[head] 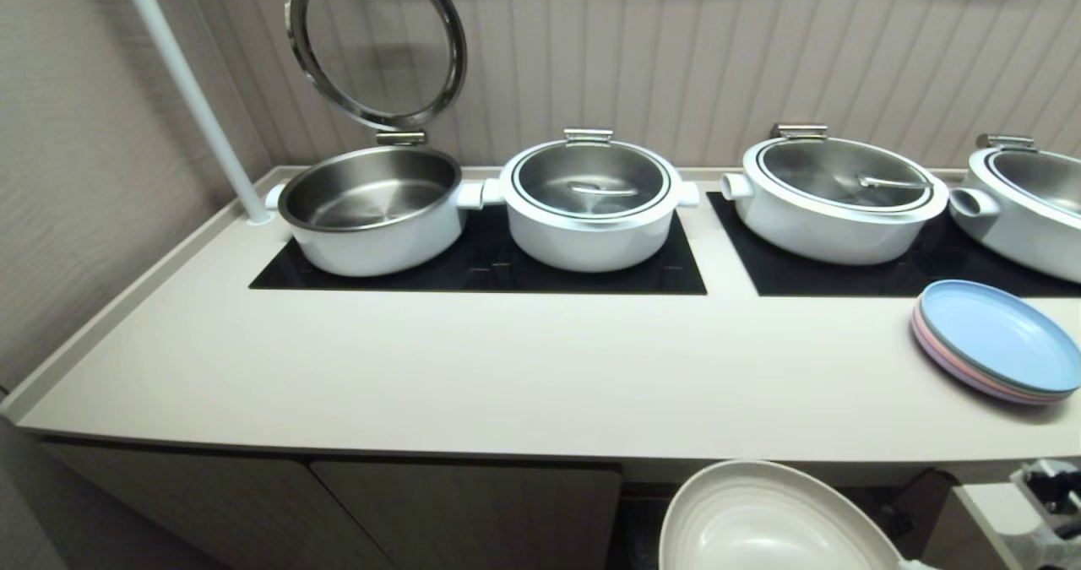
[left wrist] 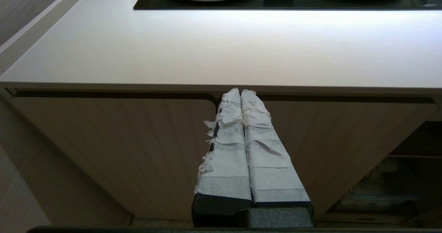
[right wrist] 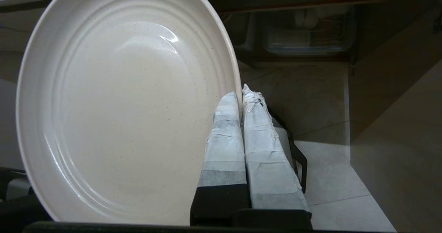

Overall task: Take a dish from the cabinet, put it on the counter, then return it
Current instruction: Place it on the table

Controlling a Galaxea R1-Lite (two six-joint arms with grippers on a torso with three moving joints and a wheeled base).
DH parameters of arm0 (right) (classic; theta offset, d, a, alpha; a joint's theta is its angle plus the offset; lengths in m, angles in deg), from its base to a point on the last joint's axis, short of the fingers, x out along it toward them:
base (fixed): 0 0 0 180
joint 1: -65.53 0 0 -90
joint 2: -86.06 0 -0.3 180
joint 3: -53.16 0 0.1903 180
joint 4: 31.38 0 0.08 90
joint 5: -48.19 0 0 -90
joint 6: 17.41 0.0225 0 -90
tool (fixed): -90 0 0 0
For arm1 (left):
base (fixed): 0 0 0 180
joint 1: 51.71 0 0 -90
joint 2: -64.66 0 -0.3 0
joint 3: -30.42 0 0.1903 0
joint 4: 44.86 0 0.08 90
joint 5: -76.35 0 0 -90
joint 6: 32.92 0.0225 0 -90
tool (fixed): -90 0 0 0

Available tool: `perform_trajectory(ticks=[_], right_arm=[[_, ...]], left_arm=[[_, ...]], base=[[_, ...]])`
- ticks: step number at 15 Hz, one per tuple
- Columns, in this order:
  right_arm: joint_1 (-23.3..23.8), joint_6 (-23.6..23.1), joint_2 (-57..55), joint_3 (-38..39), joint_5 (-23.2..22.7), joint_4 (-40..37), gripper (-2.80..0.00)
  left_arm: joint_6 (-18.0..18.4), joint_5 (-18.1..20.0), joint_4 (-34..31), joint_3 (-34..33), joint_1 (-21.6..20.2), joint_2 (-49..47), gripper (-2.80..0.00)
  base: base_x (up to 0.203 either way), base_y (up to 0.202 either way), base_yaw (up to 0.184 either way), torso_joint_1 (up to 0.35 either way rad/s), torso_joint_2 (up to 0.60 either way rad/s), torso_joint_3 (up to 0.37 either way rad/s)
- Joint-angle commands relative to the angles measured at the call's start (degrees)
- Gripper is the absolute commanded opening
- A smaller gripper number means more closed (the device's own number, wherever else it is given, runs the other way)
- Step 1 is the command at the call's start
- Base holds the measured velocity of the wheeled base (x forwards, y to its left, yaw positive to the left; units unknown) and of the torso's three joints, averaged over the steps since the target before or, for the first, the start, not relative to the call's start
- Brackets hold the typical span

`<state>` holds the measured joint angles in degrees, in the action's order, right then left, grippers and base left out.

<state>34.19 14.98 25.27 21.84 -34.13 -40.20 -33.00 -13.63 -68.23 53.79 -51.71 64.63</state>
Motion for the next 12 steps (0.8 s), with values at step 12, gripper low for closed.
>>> perform_trajectory(ticks=[12], right_arm=[[0.14,0.16,-15.89,-17.2,0.29,0.13,-2.8]], left_arm=[[-0.01,-0.02,0.0,0.0,0.0,0.02,-2.8]], base=[[0.0,0.0,0.0,0.0,0.0,0.0]])
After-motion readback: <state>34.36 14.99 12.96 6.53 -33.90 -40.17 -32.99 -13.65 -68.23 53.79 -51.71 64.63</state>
